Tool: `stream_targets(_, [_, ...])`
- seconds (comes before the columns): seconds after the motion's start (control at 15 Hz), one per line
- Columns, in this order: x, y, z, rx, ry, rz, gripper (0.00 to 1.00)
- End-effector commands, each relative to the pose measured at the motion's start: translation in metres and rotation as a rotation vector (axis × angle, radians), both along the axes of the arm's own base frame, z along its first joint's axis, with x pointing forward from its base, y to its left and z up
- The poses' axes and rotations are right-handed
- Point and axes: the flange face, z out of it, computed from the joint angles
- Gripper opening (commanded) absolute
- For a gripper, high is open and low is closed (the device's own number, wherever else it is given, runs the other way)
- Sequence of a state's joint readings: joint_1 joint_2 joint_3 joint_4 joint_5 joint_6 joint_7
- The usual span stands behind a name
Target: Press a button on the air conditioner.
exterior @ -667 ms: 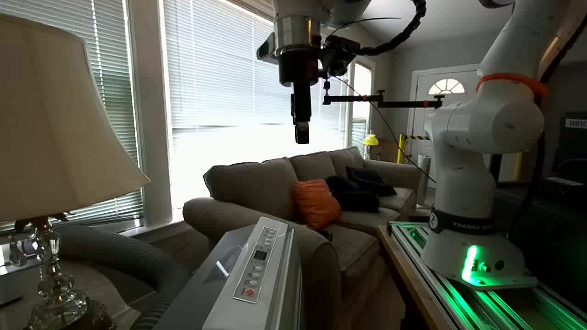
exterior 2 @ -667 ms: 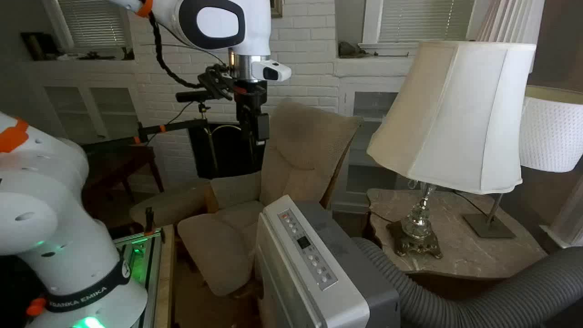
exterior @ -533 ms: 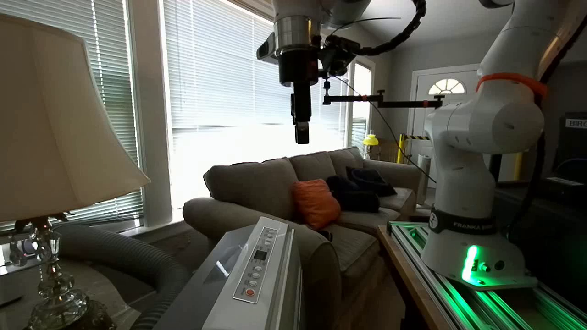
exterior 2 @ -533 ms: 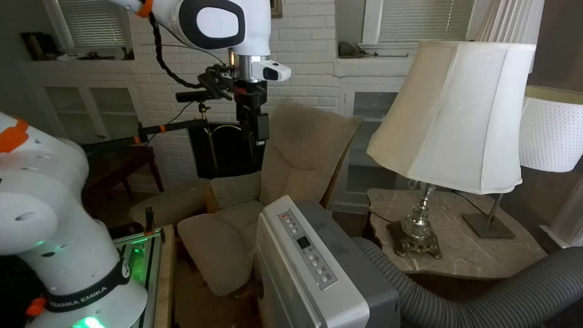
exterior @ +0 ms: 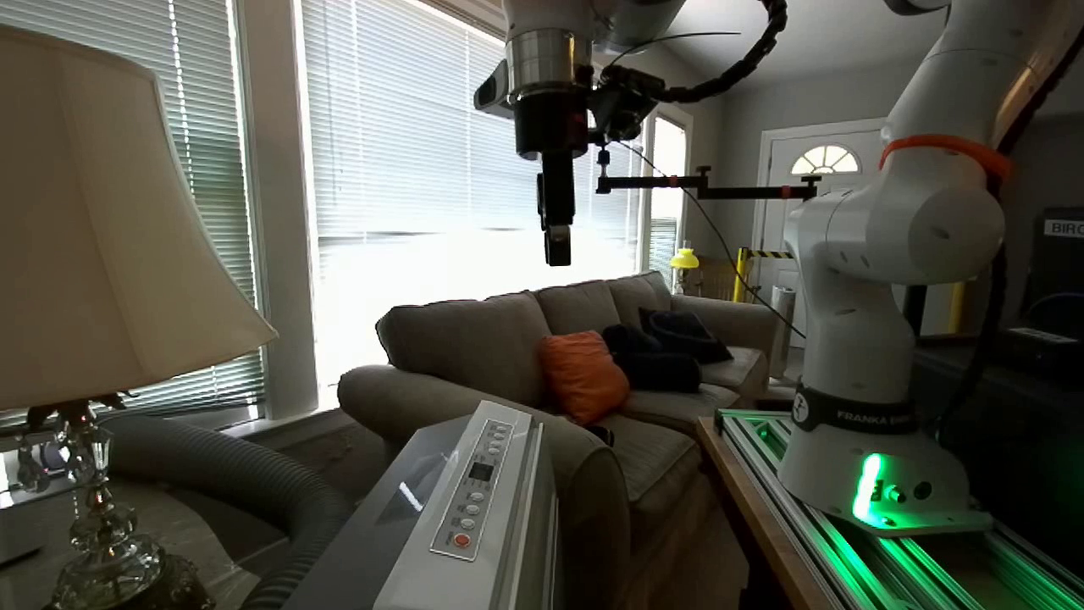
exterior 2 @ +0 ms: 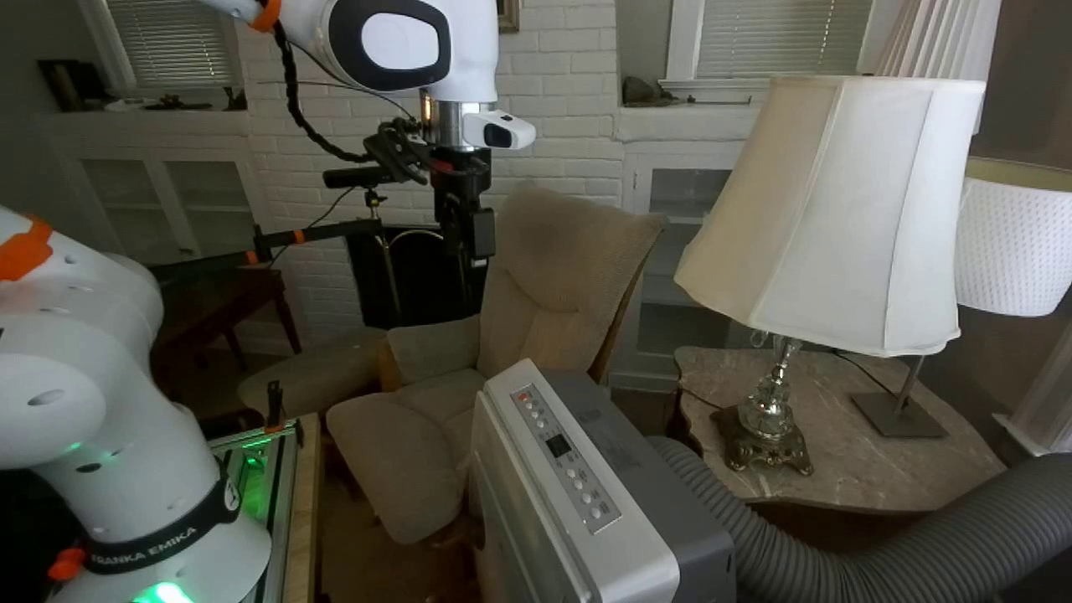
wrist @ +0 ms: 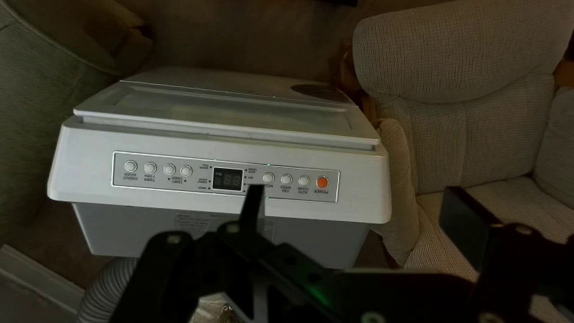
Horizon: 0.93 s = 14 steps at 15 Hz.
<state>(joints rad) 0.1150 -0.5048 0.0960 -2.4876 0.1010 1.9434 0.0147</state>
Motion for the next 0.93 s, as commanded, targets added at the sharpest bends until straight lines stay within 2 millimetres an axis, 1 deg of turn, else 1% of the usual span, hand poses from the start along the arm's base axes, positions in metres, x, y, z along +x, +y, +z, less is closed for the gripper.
stream_targets(0.0, [0.0, 0.0, 0.0, 0.0, 0.001, 0.0, 1.0])
stream_targets(0.33, [0.01, 0.005, -0.012, 0.013, -0.052, -0.051, 1.0])
stream_targets(0.47, [0.014, 0.004, -0.022, 0.018, -0.064, -0.097, 1.0])
stream_targets(0.6, [0.017, 0.001, -0.035, 0.014, -0.072, -0.137, 1.0])
stream_targets(0.87, [0.018, -0.008, -0.071, 0.015, -0.074, -0.209, 1.0])
